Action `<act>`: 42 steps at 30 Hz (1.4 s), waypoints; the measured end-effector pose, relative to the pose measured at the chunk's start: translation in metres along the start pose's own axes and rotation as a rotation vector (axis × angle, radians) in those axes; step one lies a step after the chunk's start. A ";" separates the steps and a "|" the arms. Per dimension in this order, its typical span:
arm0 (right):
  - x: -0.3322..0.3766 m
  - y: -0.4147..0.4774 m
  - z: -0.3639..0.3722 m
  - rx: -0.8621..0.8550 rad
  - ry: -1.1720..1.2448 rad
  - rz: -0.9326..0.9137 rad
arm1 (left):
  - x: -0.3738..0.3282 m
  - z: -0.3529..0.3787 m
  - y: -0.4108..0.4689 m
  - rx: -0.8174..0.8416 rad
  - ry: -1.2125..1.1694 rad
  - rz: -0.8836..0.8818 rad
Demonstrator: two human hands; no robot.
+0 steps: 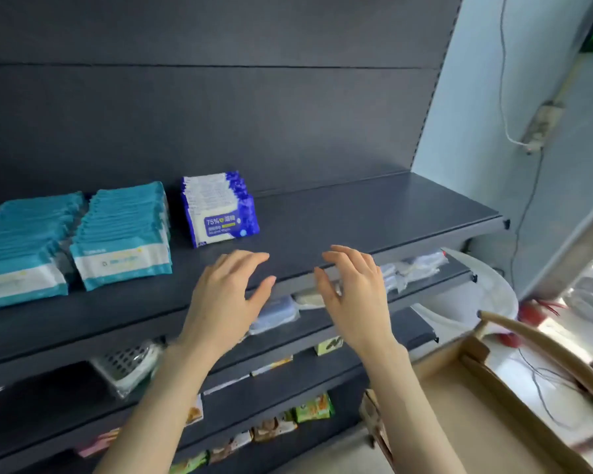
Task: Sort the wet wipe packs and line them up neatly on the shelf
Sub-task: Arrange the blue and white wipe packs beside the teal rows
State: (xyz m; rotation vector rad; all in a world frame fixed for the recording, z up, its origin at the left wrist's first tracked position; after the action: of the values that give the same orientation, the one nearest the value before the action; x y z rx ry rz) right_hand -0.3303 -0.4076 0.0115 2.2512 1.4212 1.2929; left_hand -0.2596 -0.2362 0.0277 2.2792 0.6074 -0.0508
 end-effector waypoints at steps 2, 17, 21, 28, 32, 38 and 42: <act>-0.021 -0.038 -0.019 0.031 -0.030 0.060 | -0.025 0.016 -0.024 0.046 -0.077 0.000; -0.175 -0.327 -0.183 0.126 -0.432 0.683 | -0.261 0.147 -0.175 0.691 -0.525 0.132; -0.205 -0.381 -0.242 0.100 -0.468 0.845 | -0.336 0.168 -0.192 0.768 -0.544 0.223; -0.257 -0.437 -0.352 -0.068 -0.487 0.969 | -0.476 0.201 -0.208 0.828 -0.625 0.380; -0.282 -0.468 -0.390 -0.186 -0.480 1.045 | -0.527 0.218 -0.212 0.863 -0.645 0.470; -0.330 -0.493 -0.407 -0.162 -0.397 1.258 | -0.565 0.264 -0.215 1.023 -0.647 0.527; -0.364 -0.485 -0.404 -0.096 -0.362 1.346 | -0.576 0.305 -0.207 1.110 -0.640 0.534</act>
State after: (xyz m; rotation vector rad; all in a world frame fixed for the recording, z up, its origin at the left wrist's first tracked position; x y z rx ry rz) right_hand -1.0041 -0.5572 -0.2207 3.1446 -0.4570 0.9464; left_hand -0.8162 -0.5599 -0.2024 3.1136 -0.5306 -1.0216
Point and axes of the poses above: each hand's wrist, its own y-axis towards the middle knuckle, its own z-axis out of the palm, x = y × z, the point moved 3 cm from there along y, towards the middle knuckle, and after that the axes turned 15 degrees about z, right-handed, at the moved point
